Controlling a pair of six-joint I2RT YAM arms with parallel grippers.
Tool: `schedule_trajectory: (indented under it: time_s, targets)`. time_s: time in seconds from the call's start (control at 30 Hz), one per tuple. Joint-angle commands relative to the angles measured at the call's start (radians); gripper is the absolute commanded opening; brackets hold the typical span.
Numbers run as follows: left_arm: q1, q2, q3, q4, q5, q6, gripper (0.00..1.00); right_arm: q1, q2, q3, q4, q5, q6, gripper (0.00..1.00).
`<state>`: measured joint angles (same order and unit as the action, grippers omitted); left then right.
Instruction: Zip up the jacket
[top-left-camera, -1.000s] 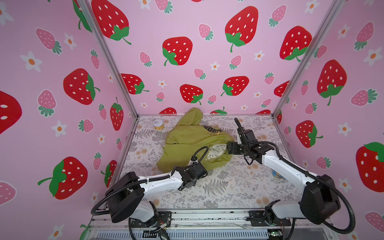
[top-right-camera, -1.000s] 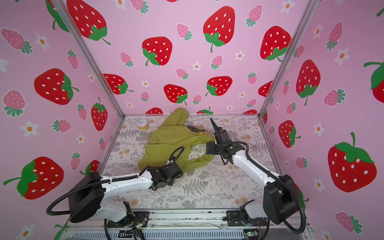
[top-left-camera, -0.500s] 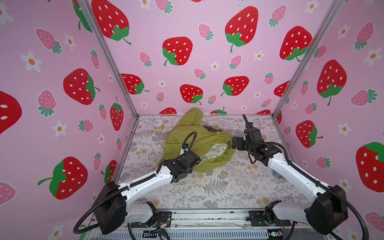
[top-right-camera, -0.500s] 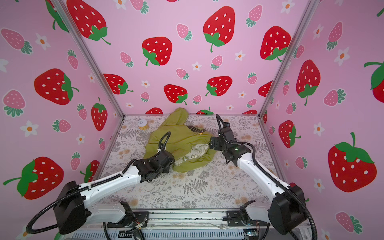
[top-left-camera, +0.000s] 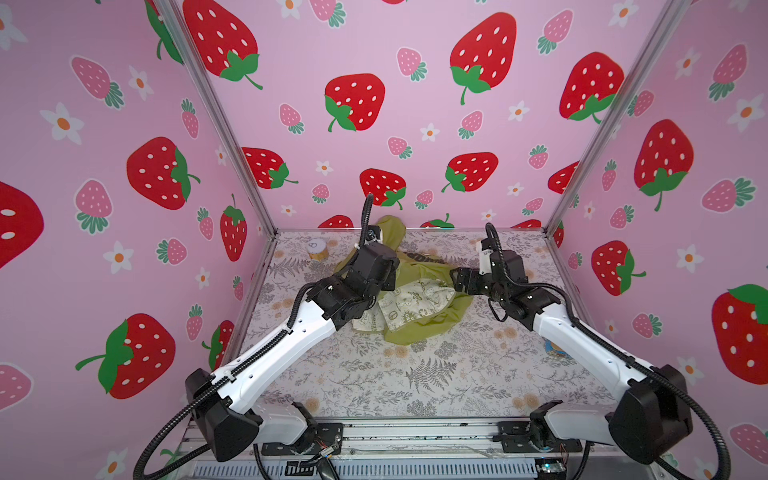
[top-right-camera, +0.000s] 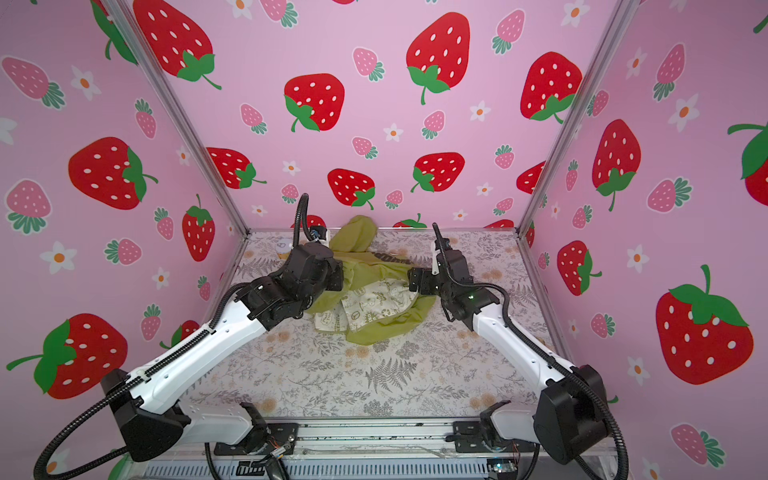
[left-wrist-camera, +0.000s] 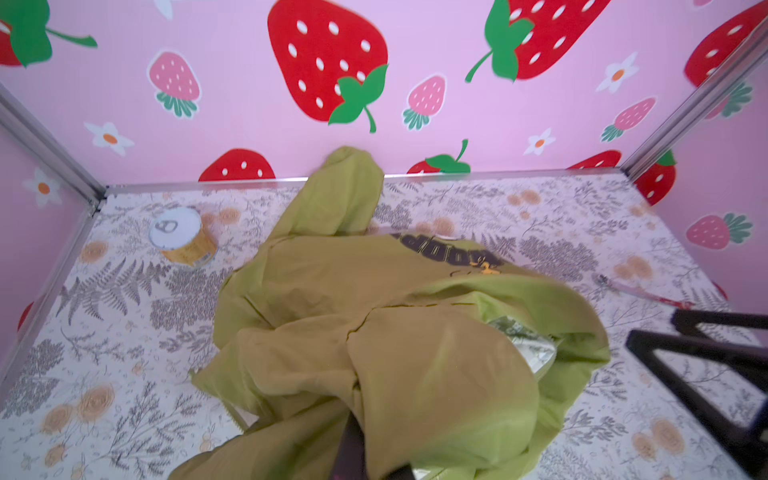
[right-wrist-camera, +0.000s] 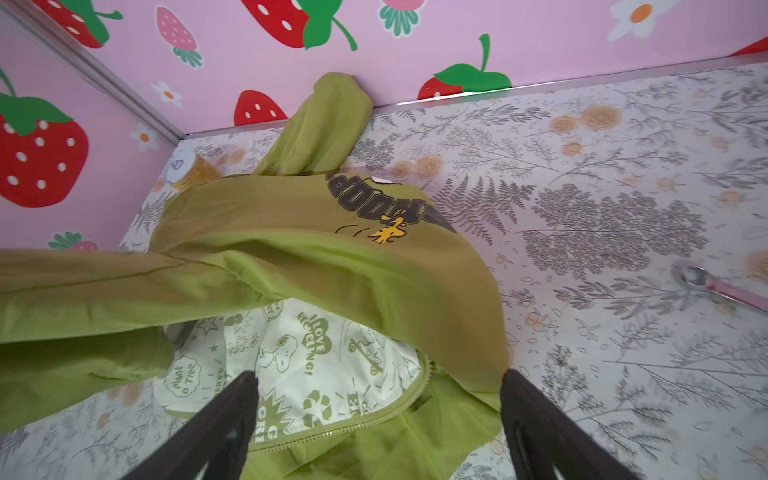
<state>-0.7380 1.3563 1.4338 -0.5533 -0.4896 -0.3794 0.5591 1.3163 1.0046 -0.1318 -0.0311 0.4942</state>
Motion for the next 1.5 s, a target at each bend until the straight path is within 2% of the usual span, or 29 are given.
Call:
schedule_trajectory:
  time_s: [0.0,0.3,0.43,0.77,0.93,1.13,1.27,1.47]
  targets:
    - [0.003,0.015,0.124,-0.002,0.008,0.073,0.00,0.023,0.041,-0.011,0.073,-0.080,-0.010,0.93]
    - [0.003,0.083,0.361,-0.009,0.057,0.160,0.00,0.086,0.162,0.028,0.099,-0.075,-0.017,0.92]
    - [0.005,0.113,0.463,-0.017,0.101,0.225,0.00,0.089,0.159,0.010,0.134,-0.045,-0.017,0.94]
    - [0.019,0.211,0.757,-0.187,0.178,0.304,0.00,0.084,0.139,-0.025,0.219,0.008,-0.026,0.99]
    - [0.020,0.210,0.805,-0.176,0.180,0.345,0.00,0.084,0.135,-0.068,0.232,0.025,-0.028,0.98]
    - [0.021,0.203,0.815,-0.161,0.179,0.373,0.00,0.084,0.112,-0.217,0.292,0.020,0.014,1.00]
    - [0.025,0.205,0.815,-0.167,0.183,0.376,0.00,0.084,0.041,-0.344,0.355,0.002,0.033,1.00]
    - [0.031,0.213,0.825,-0.174,0.177,0.375,0.00,0.085,-0.141,-0.488,0.360,-0.008,0.022,0.99]
